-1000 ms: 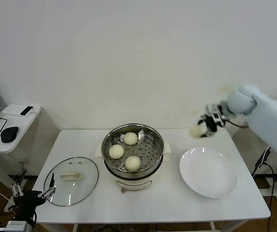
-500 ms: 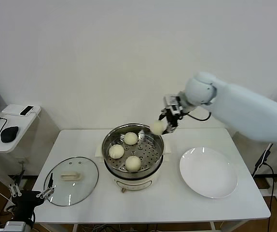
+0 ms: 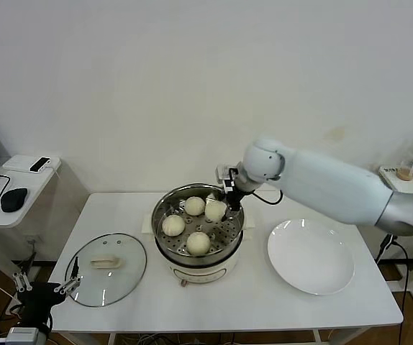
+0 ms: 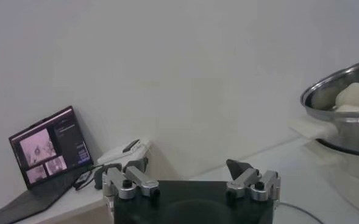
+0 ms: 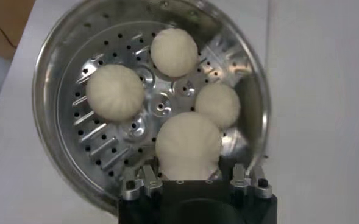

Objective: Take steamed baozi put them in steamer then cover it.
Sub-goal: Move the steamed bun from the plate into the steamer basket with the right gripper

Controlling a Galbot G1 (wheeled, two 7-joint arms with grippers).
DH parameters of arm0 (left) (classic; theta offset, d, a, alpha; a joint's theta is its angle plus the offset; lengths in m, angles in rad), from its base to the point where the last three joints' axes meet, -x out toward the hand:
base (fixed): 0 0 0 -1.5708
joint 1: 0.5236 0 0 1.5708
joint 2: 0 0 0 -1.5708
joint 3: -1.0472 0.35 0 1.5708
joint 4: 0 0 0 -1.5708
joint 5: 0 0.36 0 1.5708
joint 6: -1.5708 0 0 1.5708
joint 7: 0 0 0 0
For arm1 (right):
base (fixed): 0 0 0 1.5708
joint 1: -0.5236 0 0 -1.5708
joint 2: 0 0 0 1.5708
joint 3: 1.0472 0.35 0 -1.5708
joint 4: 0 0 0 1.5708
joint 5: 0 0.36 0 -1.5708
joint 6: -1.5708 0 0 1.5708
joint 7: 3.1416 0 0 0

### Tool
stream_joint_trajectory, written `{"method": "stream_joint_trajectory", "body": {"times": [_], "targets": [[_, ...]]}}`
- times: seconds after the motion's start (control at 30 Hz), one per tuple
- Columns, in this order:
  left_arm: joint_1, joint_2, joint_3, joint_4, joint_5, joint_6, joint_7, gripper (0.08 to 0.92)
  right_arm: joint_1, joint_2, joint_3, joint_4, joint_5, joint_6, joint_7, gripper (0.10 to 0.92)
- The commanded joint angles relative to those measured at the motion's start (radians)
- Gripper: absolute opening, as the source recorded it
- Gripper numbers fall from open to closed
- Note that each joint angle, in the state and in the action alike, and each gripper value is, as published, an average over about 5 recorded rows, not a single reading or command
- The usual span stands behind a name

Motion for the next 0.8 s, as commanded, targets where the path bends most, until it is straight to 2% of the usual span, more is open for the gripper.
{"method": "stream_joint_trajectory", "body": {"times": [0.03,0.5,0.7,0.8], "targets": [[-0.007,0.0,0.0,0.007,0.0,0.0,0.0,0.823,-0.059,0.038,-0.019,-0.021,-0.007,-0.063,0.038,0.619],[-0.004,0.001,-0.005,0.007,-0.007,-0.002,-0.001,0.823,-0.043,0.032,-0.004,-0.013,-0.04,-0.058,0.03,0.631],[-0.003,0.003,-0.008,0.006,-0.012,-0.002,-0.001,0.823,0.023,-0.022,0.019,0.047,-0.024,-0.05,0.012,0.773],[-0.006,0.002,-0.007,0.008,-0.015,-0.003,-0.001,0.823,0.053,-0.071,0.034,0.108,-0.011,-0.04,0.005,0.814]]}}
